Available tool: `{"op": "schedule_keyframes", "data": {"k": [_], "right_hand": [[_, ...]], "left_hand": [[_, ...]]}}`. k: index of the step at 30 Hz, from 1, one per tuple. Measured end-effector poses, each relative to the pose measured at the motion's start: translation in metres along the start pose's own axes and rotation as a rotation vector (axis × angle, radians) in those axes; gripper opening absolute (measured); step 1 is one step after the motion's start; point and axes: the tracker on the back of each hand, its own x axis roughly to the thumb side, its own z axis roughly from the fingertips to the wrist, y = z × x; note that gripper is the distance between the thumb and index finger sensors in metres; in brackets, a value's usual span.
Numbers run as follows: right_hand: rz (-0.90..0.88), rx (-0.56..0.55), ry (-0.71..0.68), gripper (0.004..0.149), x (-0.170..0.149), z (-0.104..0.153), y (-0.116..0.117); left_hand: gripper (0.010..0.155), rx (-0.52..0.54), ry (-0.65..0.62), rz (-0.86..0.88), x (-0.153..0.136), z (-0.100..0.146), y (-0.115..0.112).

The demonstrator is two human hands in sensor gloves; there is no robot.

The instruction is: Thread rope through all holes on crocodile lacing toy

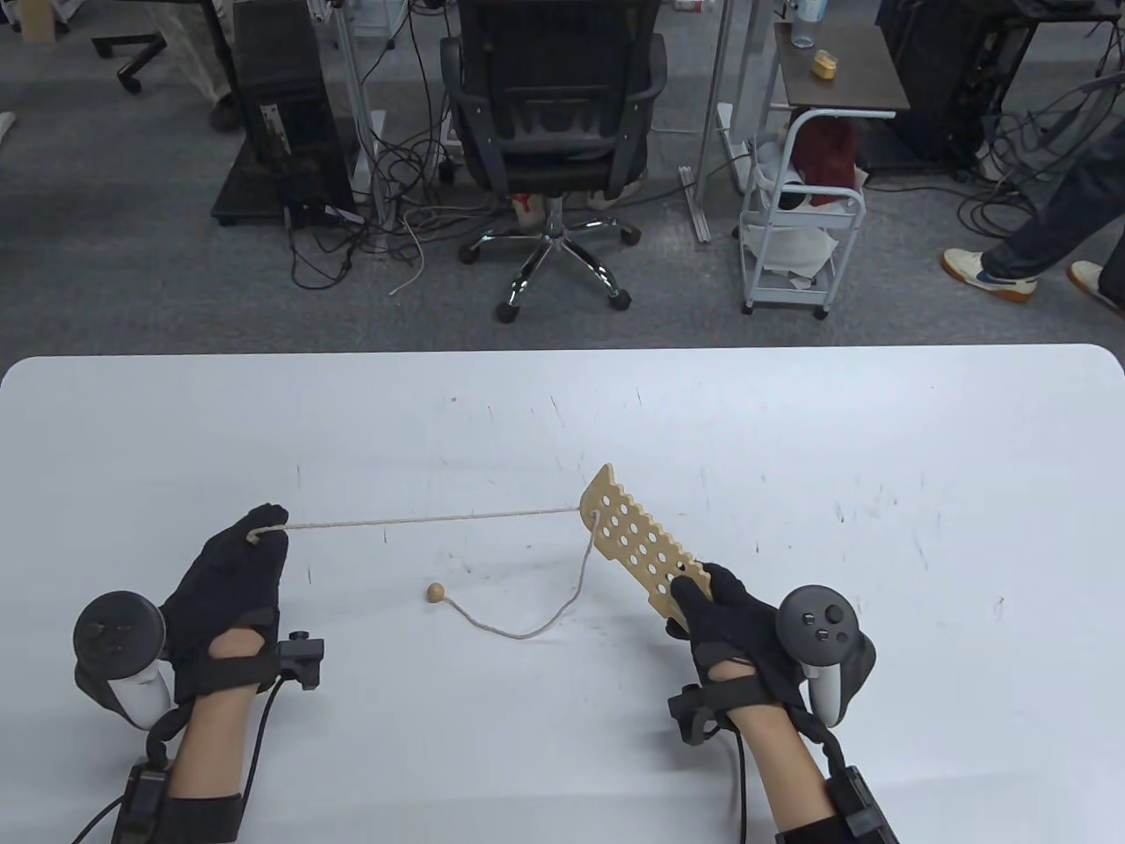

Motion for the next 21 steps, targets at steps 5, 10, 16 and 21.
{"op": "schedule_keyframes", "data": {"k": [5,10,16,21], "right_hand": [[0.004,-0.006,0.006,0.045,-0.001,0.000,-0.001],[0.009,-0.025,0.024,0.045,-0.003,0.000,-0.003],[0.007,-0.032,0.034,0.045,-0.005,0.000,-0.005],[0.014,-0.038,0.045,0.045,-0.007,-0.001,-0.006]], "left_hand": [[0.046,0.013,0.004,0.000,-0.001,-0.001,0.002],[0.046,0.036,0.018,0.008,-0.002,-0.001,0.006],[0.047,0.055,0.043,0.034,-0.005,-0.003,0.013],[0.047,0.071,0.063,0.054,-0.009,-0.004,0.017]]}}
